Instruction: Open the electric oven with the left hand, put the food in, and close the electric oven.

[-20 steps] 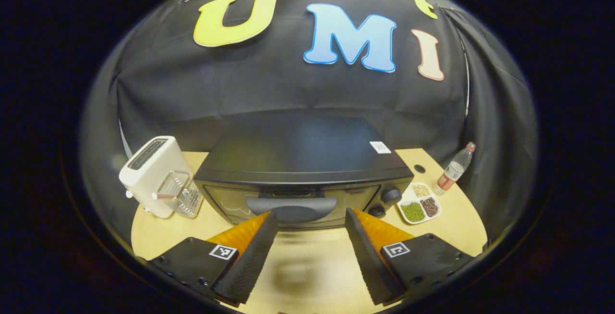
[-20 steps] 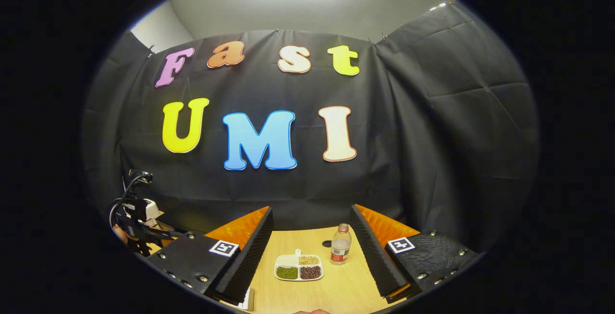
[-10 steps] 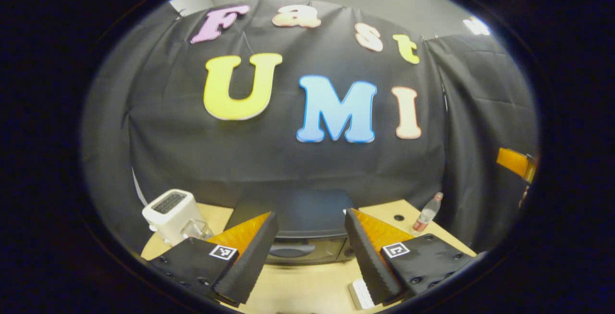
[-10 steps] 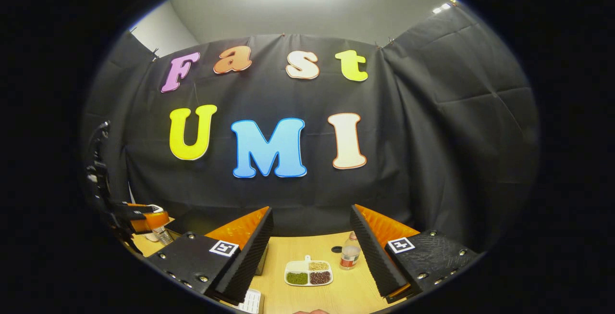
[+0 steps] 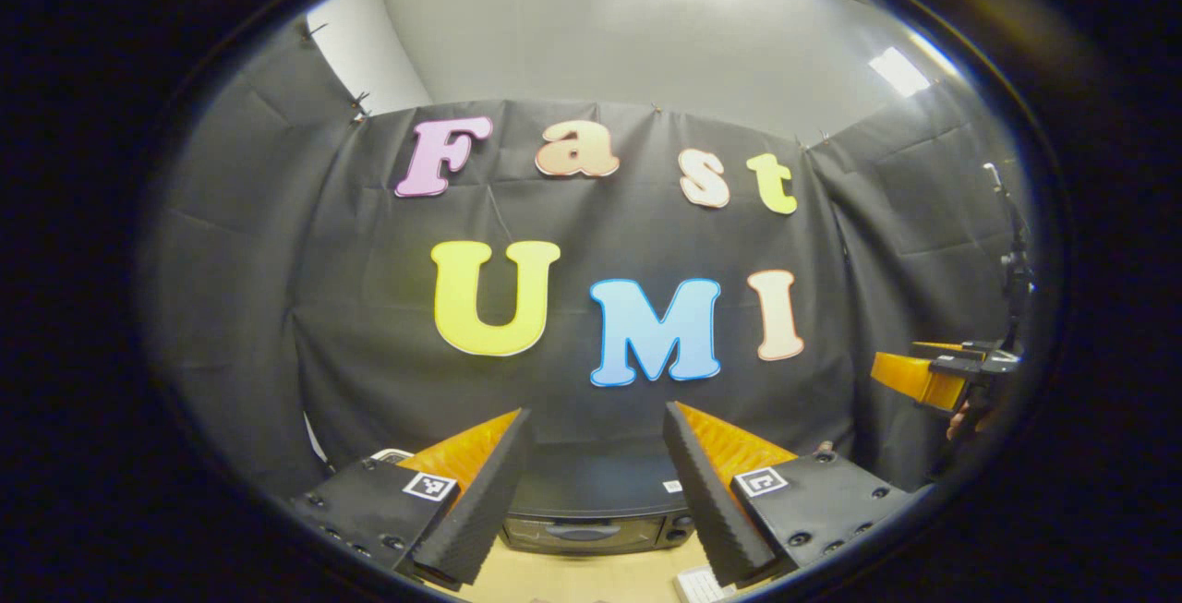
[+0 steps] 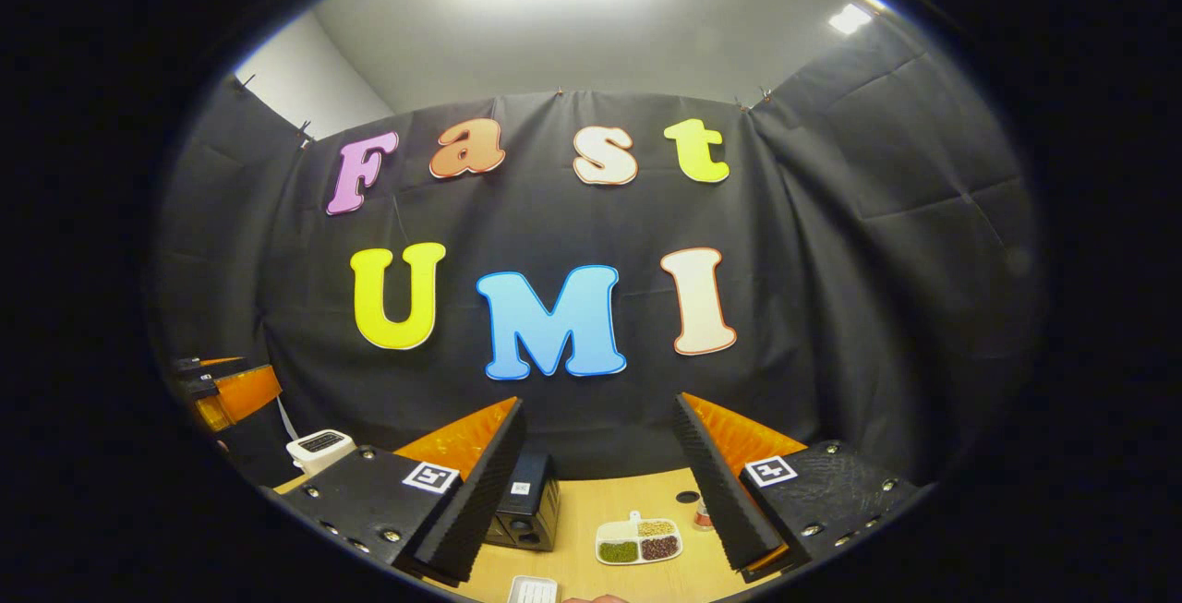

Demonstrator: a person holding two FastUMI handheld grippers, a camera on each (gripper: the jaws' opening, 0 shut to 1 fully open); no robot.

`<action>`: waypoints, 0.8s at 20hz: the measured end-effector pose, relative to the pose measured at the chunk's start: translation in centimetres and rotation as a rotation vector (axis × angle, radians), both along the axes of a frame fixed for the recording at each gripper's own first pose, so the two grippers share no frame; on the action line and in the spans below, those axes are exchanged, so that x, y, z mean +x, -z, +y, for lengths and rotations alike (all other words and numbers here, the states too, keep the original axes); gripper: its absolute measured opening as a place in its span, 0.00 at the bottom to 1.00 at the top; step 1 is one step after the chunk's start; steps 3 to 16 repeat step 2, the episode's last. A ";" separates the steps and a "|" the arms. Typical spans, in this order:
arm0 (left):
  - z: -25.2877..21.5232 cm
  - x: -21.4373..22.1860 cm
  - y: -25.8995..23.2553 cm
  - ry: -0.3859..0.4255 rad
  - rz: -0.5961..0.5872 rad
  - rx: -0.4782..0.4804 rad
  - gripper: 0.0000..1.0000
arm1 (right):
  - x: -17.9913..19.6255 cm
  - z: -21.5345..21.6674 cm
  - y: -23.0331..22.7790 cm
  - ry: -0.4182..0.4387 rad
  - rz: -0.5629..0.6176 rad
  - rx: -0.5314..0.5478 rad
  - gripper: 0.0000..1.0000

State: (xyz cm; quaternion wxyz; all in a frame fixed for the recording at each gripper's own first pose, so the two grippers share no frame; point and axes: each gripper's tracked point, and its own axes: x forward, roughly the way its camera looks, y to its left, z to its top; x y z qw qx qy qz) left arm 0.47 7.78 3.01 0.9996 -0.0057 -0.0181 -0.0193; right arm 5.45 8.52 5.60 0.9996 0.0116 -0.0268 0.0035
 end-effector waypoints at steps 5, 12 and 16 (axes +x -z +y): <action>1.0 -0.6 -0.3 0.003 0.001 0.001 0.96 | -0.4 0.7 -0.3 -0.001 -0.009 -0.012 1.00; 1.0 -0.6 -0.3 0.003 0.001 0.001 0.96 | -0.4 0.7 -0.3 -0.001 -0.009 -0.012 1.00; 1.0 -0.6 -0.3 0.003 0.001 0.001 0.96 | -0.4 0.7 -0.3 -0.001 -0.009 -0.012 1.00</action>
